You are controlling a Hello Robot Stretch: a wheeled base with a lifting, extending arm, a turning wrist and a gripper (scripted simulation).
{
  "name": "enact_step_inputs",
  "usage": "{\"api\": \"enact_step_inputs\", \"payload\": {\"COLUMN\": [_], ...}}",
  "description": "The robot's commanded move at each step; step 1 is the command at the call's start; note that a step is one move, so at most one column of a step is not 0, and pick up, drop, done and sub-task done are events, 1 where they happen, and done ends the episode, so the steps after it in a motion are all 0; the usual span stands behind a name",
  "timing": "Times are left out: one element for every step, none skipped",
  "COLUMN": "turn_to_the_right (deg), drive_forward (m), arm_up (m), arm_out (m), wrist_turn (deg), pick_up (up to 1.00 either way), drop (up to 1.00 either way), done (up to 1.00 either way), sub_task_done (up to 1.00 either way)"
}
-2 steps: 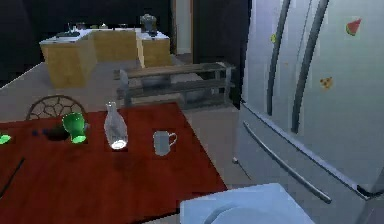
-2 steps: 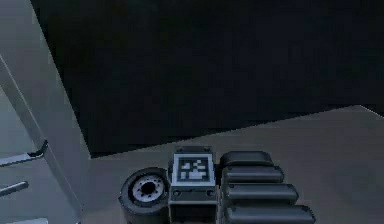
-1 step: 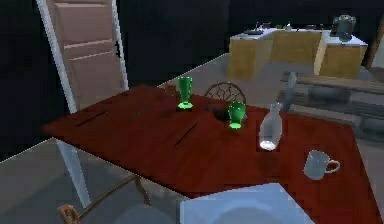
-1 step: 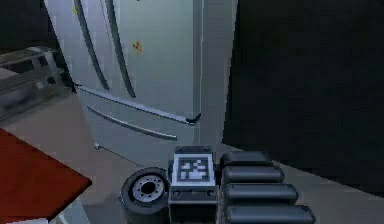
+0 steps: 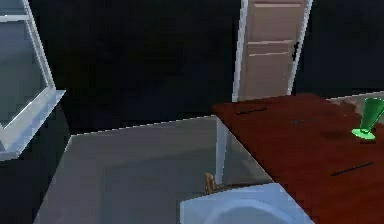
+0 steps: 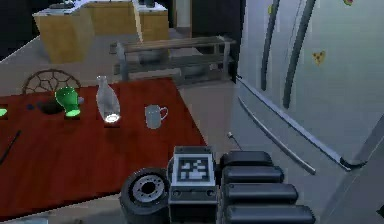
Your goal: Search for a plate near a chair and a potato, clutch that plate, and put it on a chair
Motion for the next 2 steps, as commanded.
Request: {"api": "enact_step_inputs", "payload": {"turn_to_the_right": [-45.0,-30.0], "drive_forward": [0.0,0.0], "arm_up": [0.0,0.0], "arm_out": [0.0,0.0], "wrist_turn": [0.0,0.0], "pick_up": [0.0,0.0], "drop": [0.0,0.0], "done": [0.0,0.0], "sub_task_done": [0.0,0.0]}}
